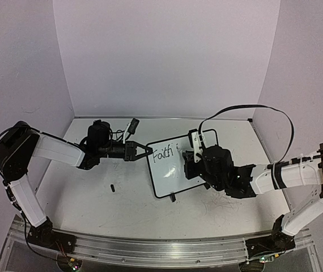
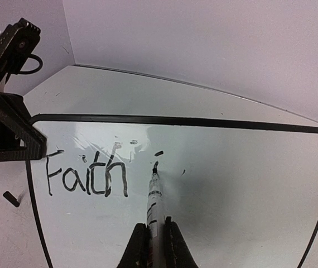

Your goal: Write a sentence on the whiteboard

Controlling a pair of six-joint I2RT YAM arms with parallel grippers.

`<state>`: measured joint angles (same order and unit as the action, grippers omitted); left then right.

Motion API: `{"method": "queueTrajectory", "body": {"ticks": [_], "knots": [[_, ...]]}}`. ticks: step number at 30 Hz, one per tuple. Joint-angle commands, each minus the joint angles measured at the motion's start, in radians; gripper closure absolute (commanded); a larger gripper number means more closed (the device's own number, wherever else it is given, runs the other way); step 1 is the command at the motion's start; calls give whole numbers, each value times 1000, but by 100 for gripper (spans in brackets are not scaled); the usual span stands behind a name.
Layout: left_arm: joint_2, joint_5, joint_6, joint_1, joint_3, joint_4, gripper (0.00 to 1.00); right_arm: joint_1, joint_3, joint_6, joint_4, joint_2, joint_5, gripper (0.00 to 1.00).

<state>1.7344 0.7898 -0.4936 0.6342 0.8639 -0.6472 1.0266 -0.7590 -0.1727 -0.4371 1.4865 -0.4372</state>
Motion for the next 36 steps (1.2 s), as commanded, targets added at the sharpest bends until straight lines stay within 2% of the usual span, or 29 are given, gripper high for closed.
{"method": "queueTrajectory", "body": {"ticks": [1,26,36], "knots": [[-11,71,-7,25,23,23,100,5,18,-27,53,-8,6,100],[-9,71,-6,25,22,23,100,24,35,-55,73,-14,0,100],[-7,72,-5,25,24,24,100,24,1,-13,63,-53,2,100]]}}
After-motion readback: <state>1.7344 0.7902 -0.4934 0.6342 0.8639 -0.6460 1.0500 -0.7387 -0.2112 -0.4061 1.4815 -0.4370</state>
